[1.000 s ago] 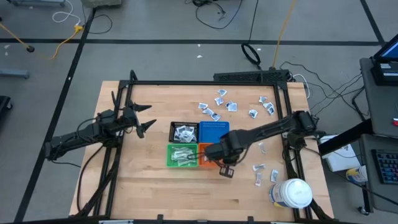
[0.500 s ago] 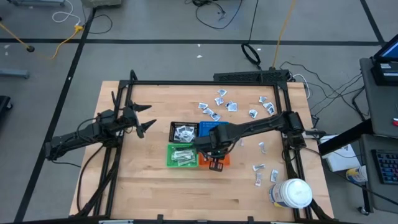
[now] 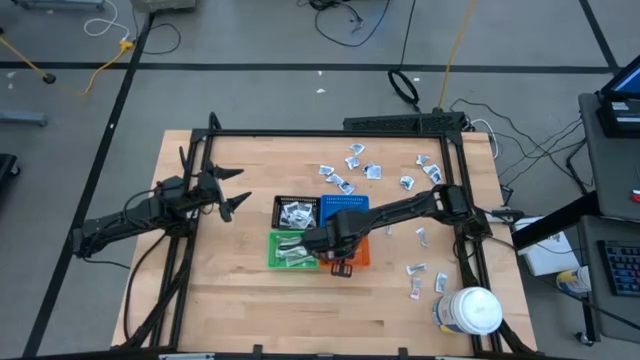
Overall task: Pick & Place First Aid Supplies
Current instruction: Put the ointment pack into the orange bin
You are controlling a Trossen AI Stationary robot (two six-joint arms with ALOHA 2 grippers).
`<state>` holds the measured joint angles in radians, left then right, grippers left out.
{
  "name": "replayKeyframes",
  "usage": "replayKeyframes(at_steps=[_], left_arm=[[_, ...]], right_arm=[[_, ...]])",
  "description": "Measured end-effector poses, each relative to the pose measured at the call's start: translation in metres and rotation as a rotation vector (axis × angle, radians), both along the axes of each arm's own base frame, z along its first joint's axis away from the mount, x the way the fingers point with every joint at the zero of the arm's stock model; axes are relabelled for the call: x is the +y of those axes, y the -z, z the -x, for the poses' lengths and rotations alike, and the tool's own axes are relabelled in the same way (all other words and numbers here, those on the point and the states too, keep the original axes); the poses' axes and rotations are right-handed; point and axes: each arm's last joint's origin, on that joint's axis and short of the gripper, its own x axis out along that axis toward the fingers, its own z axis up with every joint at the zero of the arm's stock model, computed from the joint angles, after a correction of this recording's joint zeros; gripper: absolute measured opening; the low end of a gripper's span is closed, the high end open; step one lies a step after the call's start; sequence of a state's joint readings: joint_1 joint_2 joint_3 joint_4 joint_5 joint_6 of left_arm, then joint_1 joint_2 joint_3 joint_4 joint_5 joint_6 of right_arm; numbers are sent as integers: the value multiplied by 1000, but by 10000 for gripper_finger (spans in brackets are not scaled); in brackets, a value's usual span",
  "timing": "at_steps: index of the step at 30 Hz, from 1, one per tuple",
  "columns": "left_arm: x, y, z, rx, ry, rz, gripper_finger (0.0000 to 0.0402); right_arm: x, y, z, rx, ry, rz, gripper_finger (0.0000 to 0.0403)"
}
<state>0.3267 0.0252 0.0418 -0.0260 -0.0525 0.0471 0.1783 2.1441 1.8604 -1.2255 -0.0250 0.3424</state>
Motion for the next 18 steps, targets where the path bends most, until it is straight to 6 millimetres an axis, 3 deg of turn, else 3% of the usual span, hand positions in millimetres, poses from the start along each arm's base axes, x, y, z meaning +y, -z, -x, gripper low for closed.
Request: replayKeyframes(at_steps=[4,13,18], left_arm=[[0,0,0,0,0,0,365],[0,0,0,0,0,0,365],[0,0,0,0,0,0,365]], right_arm=[[0,0,-3,-35,-23,-4,19],[0,0,-4,-42,-32,20,120],[0,0,-4,-44,-52,18,152]])
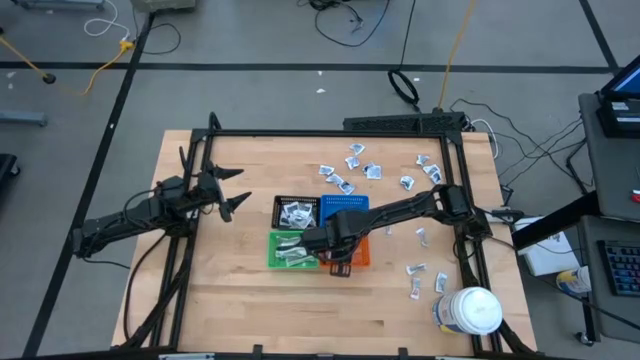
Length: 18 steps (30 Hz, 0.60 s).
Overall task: Pick & Place First Aid Supplies
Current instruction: Put the ointment pack into the orange bin
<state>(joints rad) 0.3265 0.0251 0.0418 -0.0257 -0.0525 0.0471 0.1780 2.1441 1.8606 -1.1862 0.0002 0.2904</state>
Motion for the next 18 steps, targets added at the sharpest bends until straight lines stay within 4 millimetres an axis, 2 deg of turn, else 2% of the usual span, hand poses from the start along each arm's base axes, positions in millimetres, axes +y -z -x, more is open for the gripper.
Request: replayKeyframes(at_steps=[13,18], left_arm=[[0,0,0,0,0,0,365],[0,0,0,0,0,0,365]], right_arm=[[2,-24,8,-62,-484,14,146],[15,-27,25,-58,-684,19,145]])
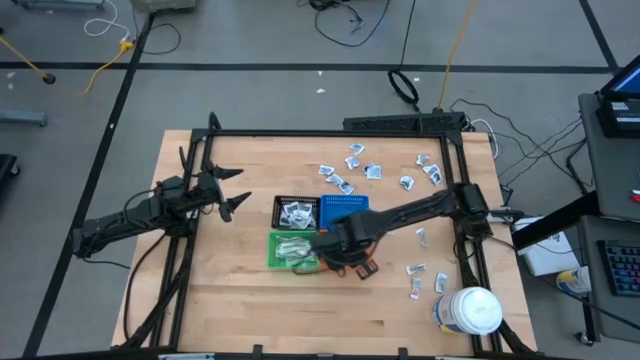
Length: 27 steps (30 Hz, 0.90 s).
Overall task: Pick & Place First Aid Supplies
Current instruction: Put the ointment pack into the orange bin
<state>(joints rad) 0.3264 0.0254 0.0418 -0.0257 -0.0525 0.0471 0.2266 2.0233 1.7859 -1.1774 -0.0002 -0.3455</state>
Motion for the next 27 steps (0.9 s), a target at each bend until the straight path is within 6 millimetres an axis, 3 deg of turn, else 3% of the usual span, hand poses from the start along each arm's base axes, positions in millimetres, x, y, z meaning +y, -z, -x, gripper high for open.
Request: replayKeyframes(at_steps=[15,27], left_arm=[[0,0,0,0,0,0,365],[0,0,0,0,0,0,365]], right_arm=[[35,2,92,-68,-320,-6,142],[43,21,153,-32,-423,-3,142]])
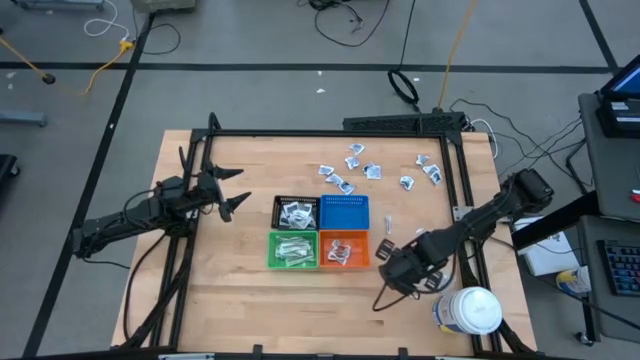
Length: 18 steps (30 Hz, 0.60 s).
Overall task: Pick & Place First Aid Supplies
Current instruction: Put the ointment pack into the orange bin
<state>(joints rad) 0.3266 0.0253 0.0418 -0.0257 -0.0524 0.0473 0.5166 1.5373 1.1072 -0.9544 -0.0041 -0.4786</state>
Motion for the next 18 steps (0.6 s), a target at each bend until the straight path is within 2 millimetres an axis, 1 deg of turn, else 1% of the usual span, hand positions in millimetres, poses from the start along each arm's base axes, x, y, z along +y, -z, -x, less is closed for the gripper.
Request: replayKeyframes(at_steps=[3,7,10,18], left_arm=[[0,0,0,0,0,0,365],[0,0,0,0,1,0,365],[0,0,0,0,0,0,365],[0,0,0,0,0,0,365]], right_arm=[[1,7,10,29,-21,0,142],[4,18,18,107,-43,-73,142],[6,23,21,136,-59,-131,142],[6,37,25,154,-70,-154,141]])
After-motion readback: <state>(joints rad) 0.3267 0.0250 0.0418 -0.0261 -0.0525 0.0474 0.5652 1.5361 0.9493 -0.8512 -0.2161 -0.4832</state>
